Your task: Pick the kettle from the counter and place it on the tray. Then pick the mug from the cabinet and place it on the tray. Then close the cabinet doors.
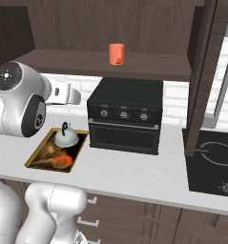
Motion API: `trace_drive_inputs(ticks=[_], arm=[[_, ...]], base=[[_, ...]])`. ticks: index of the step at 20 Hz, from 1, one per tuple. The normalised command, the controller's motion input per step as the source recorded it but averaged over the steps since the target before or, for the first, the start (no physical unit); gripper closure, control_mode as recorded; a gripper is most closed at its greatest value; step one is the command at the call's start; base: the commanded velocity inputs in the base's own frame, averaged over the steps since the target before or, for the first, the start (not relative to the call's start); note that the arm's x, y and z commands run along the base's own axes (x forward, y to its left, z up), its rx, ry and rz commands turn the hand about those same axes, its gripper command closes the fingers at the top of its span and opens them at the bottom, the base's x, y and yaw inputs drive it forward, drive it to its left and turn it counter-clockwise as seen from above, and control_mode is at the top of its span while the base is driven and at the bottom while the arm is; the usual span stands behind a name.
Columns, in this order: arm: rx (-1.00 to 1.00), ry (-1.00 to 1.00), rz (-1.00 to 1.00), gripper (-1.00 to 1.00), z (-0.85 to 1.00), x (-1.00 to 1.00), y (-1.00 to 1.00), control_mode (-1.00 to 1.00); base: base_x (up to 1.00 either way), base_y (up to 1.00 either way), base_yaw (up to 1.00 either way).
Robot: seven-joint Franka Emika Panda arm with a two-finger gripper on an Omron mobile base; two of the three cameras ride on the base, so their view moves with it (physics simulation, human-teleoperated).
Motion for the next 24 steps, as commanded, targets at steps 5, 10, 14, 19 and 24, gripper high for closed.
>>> trace_drive_inputs(ticks=[5,10,14,19,24], arm=[[-0.07,-0.15,0.00,-1.00,0.53,-0.08,-0.48,-1.00],[0.00,-0.08,0.02,-1.00,0.49,0.04,-0.48,-1.00],[0.00,0.02,0.01,-1.00,0.67,0.09,-0.33,-1.00],[0.00,0.10,0.04,-1.00,0.27,0.23,-0.30,-1.00],[0.00,0.00,0.03,-1.00,-0.29,0.33,-0.02,-1.00]], base=[[0.00,0.00,0.00],[0.00,0.00,0.00],[0.00,0.00,0.00],[0.00,0.00,0.00],[0.00,0.00,0.00]])
